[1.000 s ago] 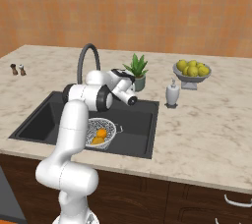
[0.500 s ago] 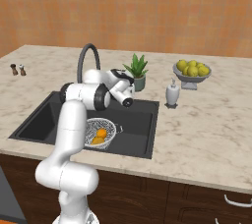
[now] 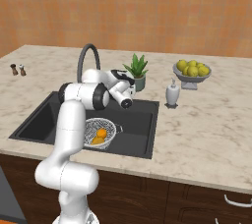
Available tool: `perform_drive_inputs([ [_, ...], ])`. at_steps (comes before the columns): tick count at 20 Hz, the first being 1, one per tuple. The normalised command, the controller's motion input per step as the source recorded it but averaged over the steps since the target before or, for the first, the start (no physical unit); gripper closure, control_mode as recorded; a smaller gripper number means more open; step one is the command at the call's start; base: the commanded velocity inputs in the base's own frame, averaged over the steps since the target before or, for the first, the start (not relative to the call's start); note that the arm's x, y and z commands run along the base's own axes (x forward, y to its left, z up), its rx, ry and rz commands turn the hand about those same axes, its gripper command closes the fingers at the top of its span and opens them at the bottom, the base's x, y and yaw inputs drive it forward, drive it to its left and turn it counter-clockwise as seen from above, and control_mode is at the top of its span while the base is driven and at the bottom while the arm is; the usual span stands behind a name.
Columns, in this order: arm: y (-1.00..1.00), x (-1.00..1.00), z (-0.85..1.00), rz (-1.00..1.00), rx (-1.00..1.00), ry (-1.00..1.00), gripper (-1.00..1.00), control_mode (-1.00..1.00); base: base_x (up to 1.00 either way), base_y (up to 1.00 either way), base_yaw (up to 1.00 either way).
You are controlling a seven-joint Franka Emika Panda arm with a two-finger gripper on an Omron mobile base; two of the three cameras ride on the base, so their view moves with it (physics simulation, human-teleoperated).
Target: Put the colander in the sink, put the orange, mango, mango in the colander, and turn on the sink faucet and pour water over the colander.
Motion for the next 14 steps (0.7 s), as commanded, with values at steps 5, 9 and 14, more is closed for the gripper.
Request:
perform_drive_inputs([
  [5, -0.97, 0.00, -0.26, -0.01, 0.00, 0.00, 1.00, -1.00, 0.00, 0.00, 0.00],
  [9, -0.87, 0.00, -0.29, 0.00, 0.00, 0.00, 1.00, -1.00, 0.00, 0.00, 0.00],
  [14, -0.65, -0.01, -0.18, -0.02, 0.00, 0.00, 1.00, -1.00, 0.00, 0.00, 0.00],
])
